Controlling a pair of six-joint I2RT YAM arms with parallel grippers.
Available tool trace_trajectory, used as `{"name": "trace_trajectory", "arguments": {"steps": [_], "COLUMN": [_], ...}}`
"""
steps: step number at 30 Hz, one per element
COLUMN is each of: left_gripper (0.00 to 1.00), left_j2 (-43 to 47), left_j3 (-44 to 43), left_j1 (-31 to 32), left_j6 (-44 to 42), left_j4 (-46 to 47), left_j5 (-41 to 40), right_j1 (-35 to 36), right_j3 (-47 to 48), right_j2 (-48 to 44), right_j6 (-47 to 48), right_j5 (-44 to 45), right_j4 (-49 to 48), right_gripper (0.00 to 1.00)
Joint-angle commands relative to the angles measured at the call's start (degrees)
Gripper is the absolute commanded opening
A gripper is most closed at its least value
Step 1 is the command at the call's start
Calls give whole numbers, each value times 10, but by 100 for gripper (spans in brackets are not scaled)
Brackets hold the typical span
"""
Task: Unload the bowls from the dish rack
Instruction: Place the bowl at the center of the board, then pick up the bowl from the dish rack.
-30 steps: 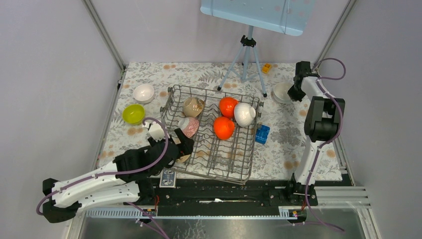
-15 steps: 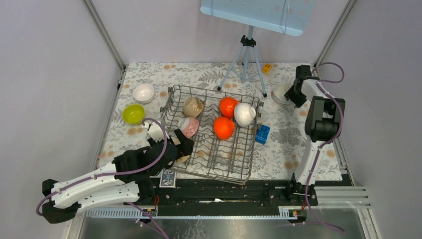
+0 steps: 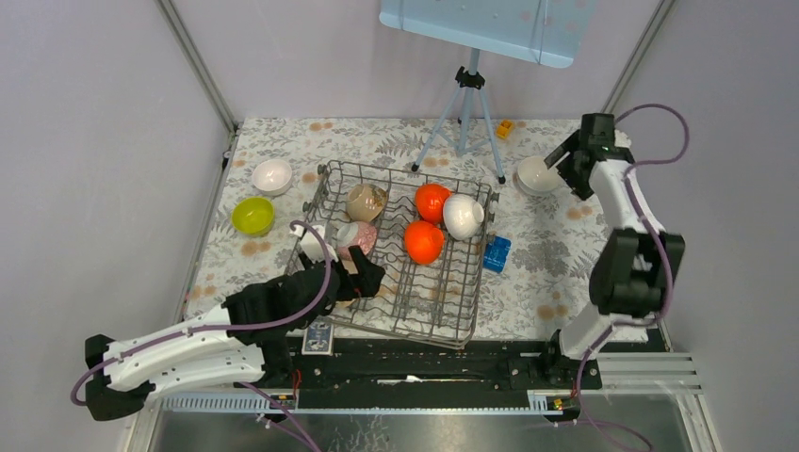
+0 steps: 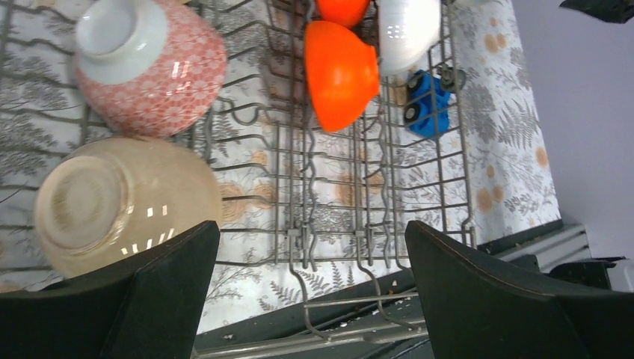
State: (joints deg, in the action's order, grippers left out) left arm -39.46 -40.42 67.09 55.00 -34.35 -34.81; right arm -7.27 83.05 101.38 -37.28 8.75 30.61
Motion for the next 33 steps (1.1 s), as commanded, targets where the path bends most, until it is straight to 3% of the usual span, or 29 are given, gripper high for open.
{"name": "trace_trajectory", "arguments": {"steps": [1,6,11,15,20,26,33], "left_gripper": [99,99,99,99,99,98,94], "left_j2": [-12,-45,-111,-184,-277,-374,-449], "left_j3": [7,-9,-43,-87,-135,-157,-213], "left_j1": [-2,-2,-2,-10,-60,-164,-238], "left_j6": [-63,-97,-142,-152,-120,-28,-25], "left_j4": [122,172,211,229,268,348,394], "left_j5": [46,58,68,76,162,311,430], "right_j1": [-1,24,129,192,226,228,228], "right_j3": [-64,-216,-322,-395,-478,-492,-471], "right_j2": [-161,-363,-524,-594,-647,-595,-488], "right_j6": [-16,-2,23,8,11,3,-23], "right_j5": [-9,-41,-126,-202,-210,-203,-174], "right_j4": [6,-22,-44,-85,-169,-208,-237], "right_gripper": [89,85,83,83,83,82,66]}}
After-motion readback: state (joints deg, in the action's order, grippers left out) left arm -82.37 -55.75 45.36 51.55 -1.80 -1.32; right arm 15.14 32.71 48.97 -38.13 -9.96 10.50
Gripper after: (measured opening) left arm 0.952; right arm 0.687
